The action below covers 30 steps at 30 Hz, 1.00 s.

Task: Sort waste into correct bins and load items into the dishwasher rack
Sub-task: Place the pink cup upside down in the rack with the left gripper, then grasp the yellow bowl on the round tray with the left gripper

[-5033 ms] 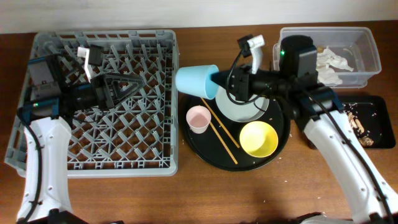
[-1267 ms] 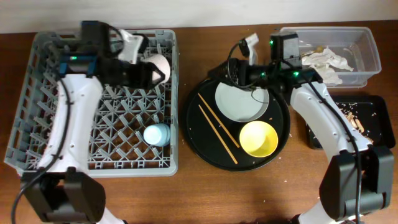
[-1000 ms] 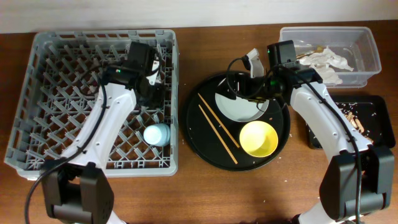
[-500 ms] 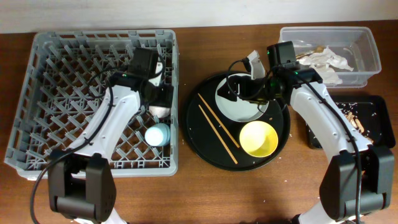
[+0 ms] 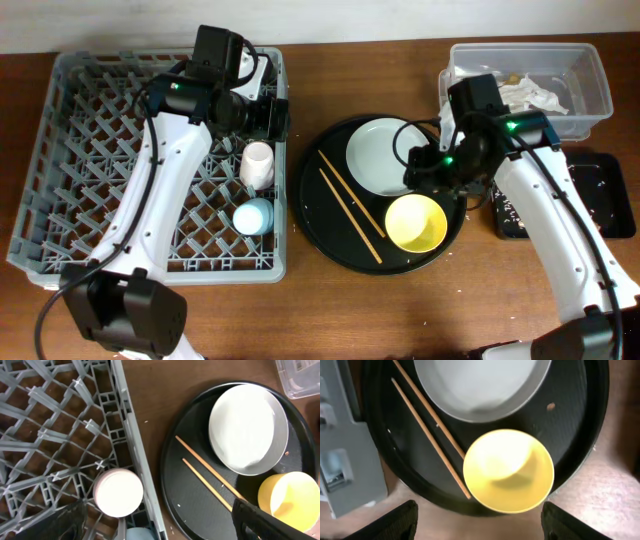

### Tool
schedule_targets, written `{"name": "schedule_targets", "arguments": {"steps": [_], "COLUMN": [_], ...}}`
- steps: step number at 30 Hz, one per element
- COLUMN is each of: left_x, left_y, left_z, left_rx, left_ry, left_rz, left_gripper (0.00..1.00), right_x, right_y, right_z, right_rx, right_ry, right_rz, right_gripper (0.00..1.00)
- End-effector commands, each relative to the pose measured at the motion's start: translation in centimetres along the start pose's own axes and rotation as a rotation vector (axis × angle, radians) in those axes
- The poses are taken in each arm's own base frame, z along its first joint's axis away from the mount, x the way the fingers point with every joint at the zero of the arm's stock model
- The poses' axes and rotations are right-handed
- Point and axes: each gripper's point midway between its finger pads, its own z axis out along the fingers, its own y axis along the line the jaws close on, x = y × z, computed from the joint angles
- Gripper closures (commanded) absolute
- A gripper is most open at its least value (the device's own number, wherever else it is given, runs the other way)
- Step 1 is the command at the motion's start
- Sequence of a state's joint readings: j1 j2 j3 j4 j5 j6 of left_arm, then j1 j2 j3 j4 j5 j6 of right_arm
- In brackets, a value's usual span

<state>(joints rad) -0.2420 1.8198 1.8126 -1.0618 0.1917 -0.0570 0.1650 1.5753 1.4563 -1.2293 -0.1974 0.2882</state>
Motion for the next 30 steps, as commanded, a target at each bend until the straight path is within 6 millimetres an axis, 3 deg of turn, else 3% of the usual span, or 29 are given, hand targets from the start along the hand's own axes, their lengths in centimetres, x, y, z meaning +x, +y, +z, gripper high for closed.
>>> {"name": "schedule_targets", "arguments": {"steps": [1, 4, 6, 8, 9, 12, 16, 19, 22, 23, 24, 26, 27, 29, 30], "left_x": [-0.3, -0.3, -0.2, 1.2, 2.6, 7.2, 11.8, 14.5, 16.0, 16.1, 16.0, 15.9, 15.9, 15.0, 12.6], "left_y": [-0.5, -0.5, -1.3, -5.2, -8.3, -14.5, -18.2, -20.4, -21.2, -21.1, -21.2, -21.2, -21.2, -21.5, -21.6], "left_z": [-0.2, -0.2, 0.1, 1.6, 3.1, 8.1, 12.5, 16.3, 17.9, 18.1, 18.2, 18.2, 18.3, 17.4, 15.1], "left_rx": [0.026, 0.027, 0.061, 0.125, 0.156, 0.195, 0.216, 0.230, 0.232, 0.231, 0.231, 0.233, 0.233, 0.234, 0.234], "left_ry": [-0.011, -0.010, -0.001, 0.055, 0.106, 0.258, 0.382, 0.428, 0.452, 0.455, 0.453, 0.446, 0.446, 0.441, 0.424], "left_rz": [0.008, 0.007, 0.013, 0.080, 0.140, 0.271, 0.380, 0.438, 0.461, 0.460, 0.461, 0.461, 0.461, 0.459, 0.454], "left_gripper": [0.08, 0.07, 0.07, 0.08, 0.08, 0.09, 0.09, 0.11, 0.26, 0.48, 0.64, 0.91, 0.99, 0.99, 0.99], "right_x": [0.8, 1.7, 2.2, 1.5, 0.5, -0.7, -1.1, -1.1, -1.1, -1.1, -1.1, -1.1, -1.1, -1.1, -1.1], "right_y": [-1.7, -4.3, -4.0, -3.9, -4.1, -8.3, -13.7, -14.0, -14.0, -14.0, -14.0, -14.1, -14.2, -14.5, -14.5], "right_z": [-0.5, -0.1, 1.3, 1.8, 1.6, 0.4, -1.1, -1.1, -1.1, -1.1, -1.1, -1.1, -1.1, -1.2, -1.2], "right_rx": [0.095, 0.231, 0.229, 0.209, 0.151, 0.088, 0.058, 0.067, 0.068, 0.067, 0.068, 0.072, 0.075, 0.095, 0.094], "right_ry": [0.019, 0.035, 0.046, 0.016, -0.011, -0.035, -0.076, -0.080, -0.079, -0.078, -0.079, -0.079, -0.079, -0.081, -0.083], "right_rz": [0.031, 0.105, 0.086, 0.112, 0.155, 0.339, 0.532, 0.514, 0.511, 0.503, 0.494, 0.488, 0.488, 0.489, 0.488], "right_gripper": [0.21, 0.21, 0.21, 0.21, 0.20, 0.20, 0.20, 0.19, 0.19, 0.19, 0.19, 0.19, 0.19, 0.19, 0.17]}}
